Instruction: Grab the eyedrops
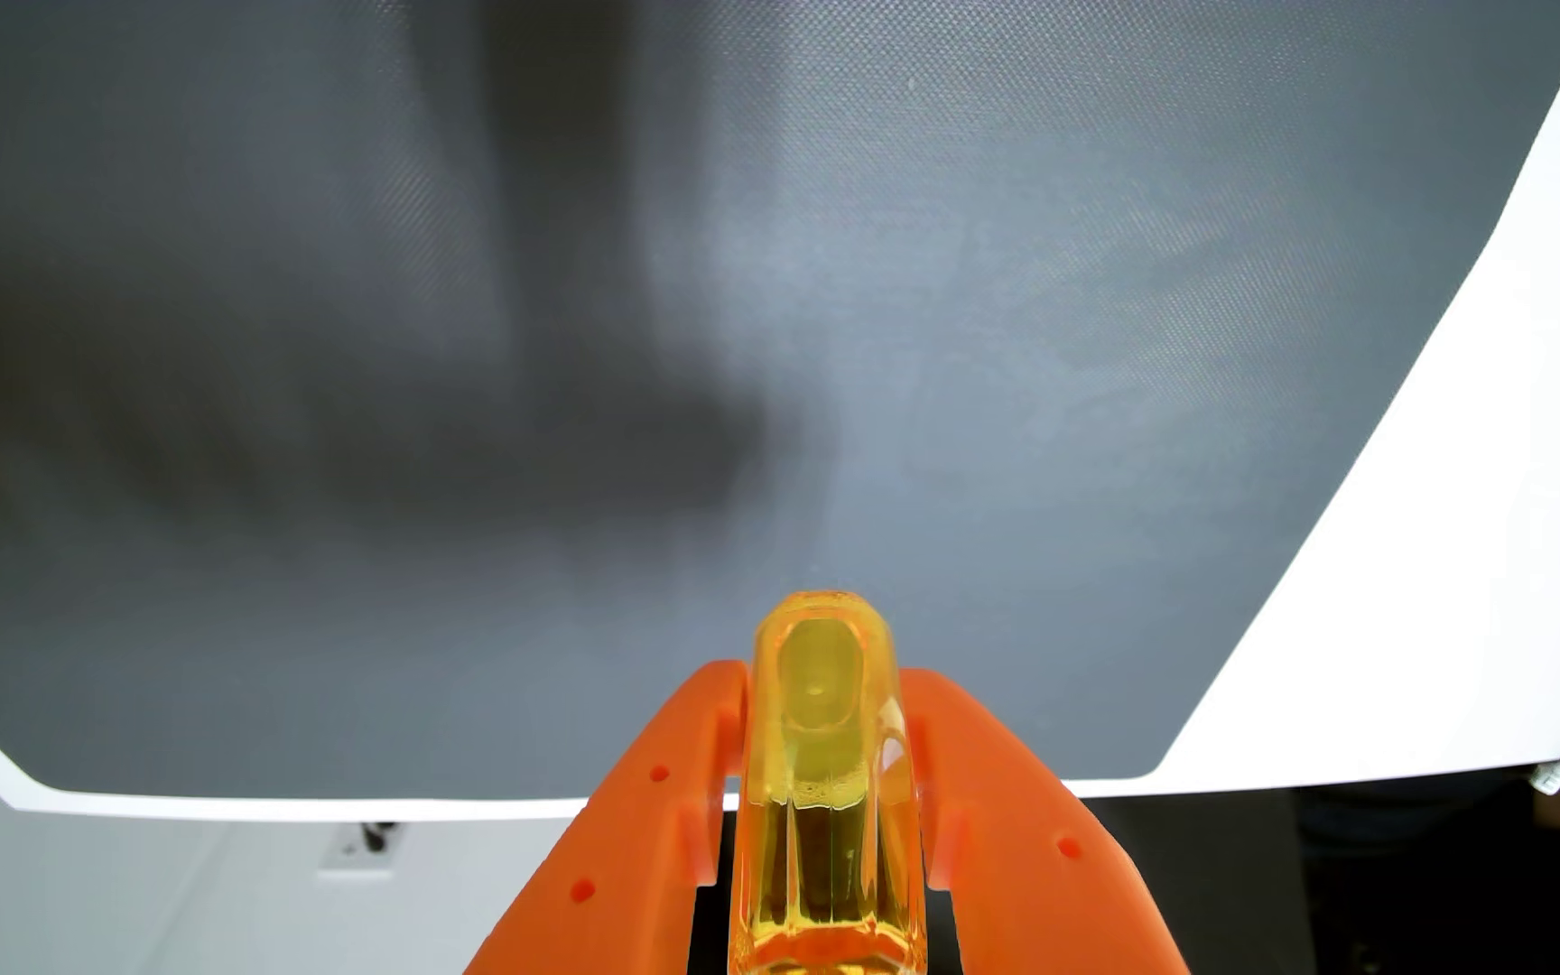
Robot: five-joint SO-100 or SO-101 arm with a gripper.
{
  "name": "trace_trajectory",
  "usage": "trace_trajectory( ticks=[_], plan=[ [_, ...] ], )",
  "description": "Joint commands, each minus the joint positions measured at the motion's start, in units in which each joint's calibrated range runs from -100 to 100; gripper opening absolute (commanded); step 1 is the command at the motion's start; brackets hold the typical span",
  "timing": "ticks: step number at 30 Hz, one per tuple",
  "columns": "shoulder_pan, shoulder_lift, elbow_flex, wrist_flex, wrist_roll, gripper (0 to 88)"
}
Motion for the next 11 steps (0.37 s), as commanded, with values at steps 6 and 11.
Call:
trace_trajectory(
  ticks=[6, 11],
  plan=[
    [-0.3, -1.2, -2.6, -0.3, 0.3, 0.9],
    [-0.3, -1.2, -2.6, -0.5, 0.3, 0.9]
  ],
)
